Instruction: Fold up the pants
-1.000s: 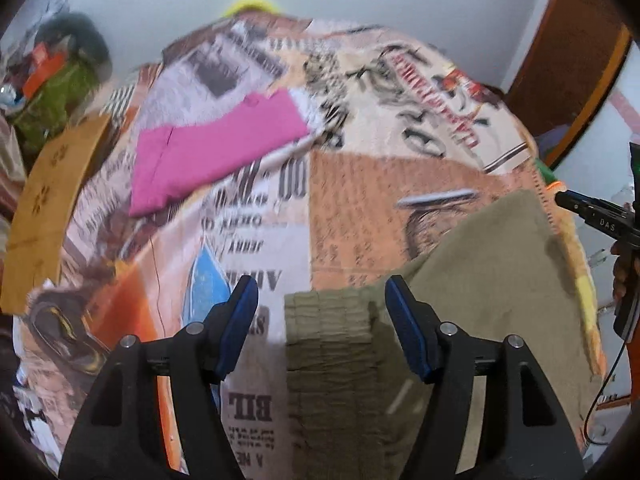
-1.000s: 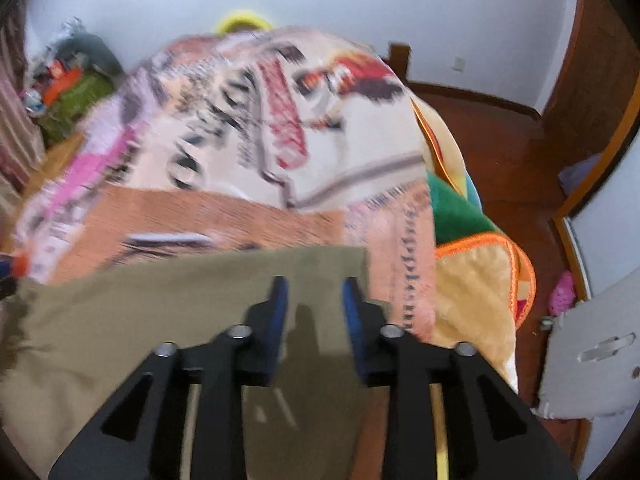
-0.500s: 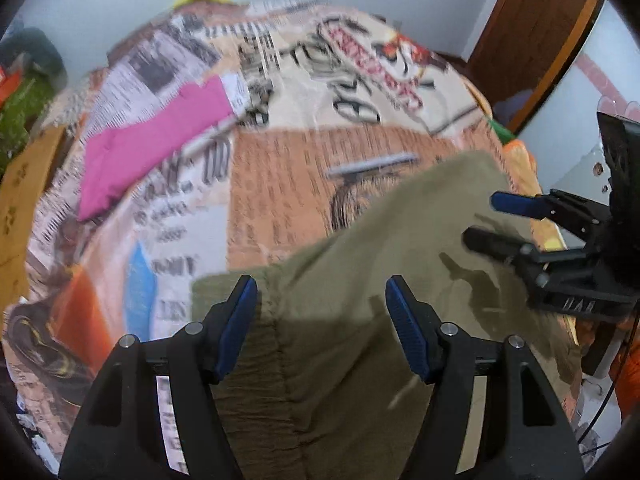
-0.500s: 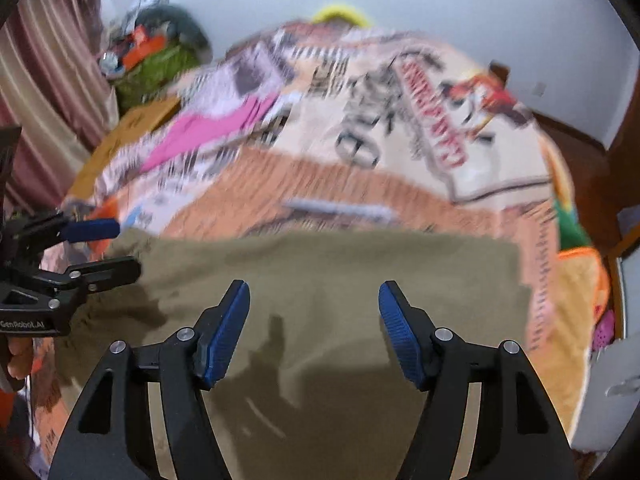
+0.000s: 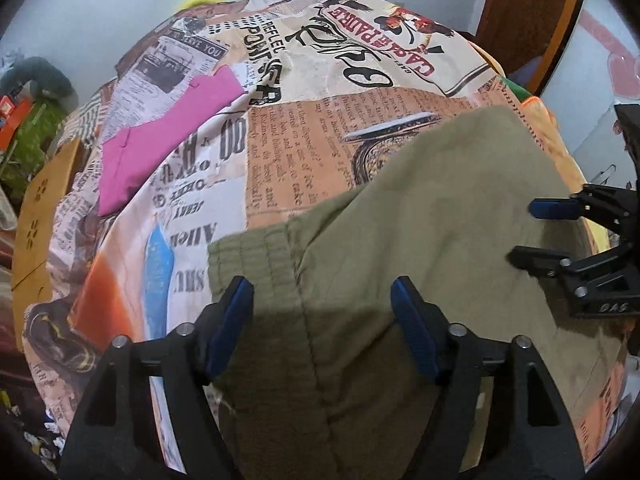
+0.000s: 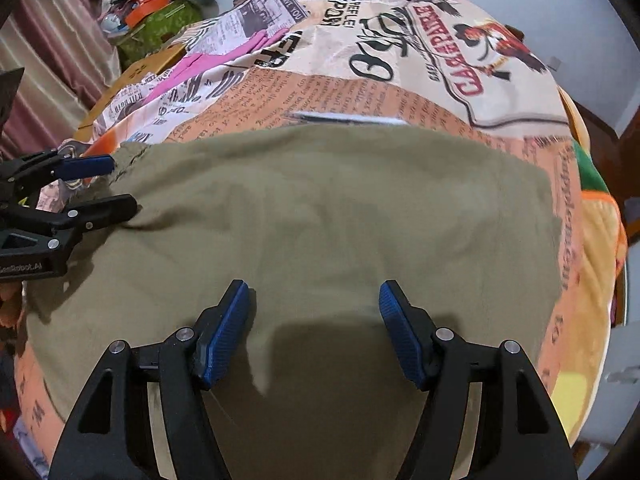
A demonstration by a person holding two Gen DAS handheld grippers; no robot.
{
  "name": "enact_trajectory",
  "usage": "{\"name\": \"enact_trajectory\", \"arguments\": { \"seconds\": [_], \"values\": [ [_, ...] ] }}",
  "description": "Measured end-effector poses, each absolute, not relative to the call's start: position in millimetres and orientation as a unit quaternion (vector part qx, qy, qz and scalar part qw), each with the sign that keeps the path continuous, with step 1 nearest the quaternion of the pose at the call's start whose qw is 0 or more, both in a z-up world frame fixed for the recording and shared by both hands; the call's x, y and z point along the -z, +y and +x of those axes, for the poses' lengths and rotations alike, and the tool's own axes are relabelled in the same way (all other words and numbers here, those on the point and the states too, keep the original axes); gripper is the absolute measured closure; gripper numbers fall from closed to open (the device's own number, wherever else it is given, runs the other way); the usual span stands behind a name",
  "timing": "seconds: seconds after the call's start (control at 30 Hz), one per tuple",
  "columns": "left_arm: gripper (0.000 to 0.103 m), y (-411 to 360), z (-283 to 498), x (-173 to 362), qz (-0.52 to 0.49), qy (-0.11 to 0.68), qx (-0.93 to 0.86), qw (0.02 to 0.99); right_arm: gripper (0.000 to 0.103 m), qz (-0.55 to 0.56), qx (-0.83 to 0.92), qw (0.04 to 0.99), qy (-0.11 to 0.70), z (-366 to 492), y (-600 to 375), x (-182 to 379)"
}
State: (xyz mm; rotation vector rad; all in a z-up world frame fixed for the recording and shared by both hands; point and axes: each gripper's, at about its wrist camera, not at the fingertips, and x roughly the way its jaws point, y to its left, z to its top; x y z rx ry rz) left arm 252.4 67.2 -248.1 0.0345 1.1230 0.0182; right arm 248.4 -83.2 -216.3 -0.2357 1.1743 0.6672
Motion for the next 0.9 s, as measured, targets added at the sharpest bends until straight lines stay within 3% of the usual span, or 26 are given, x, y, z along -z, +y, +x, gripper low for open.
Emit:
{"name": "enact_trajectory", "arguments": {
  "seconds": [0.6,0.9],
  "values": [
    [0.025,55,181,235,0.030,0.521,-0.019,0.853,0.039,-0.054,-0.251,0.792,0.554,185,-151,209],
    [0.016,63,156,238,-0.008,0.521,-0.027,0.853,0.035,-0.036,-0.225,0.801,0.554,157,-173,207]
  ]
}}
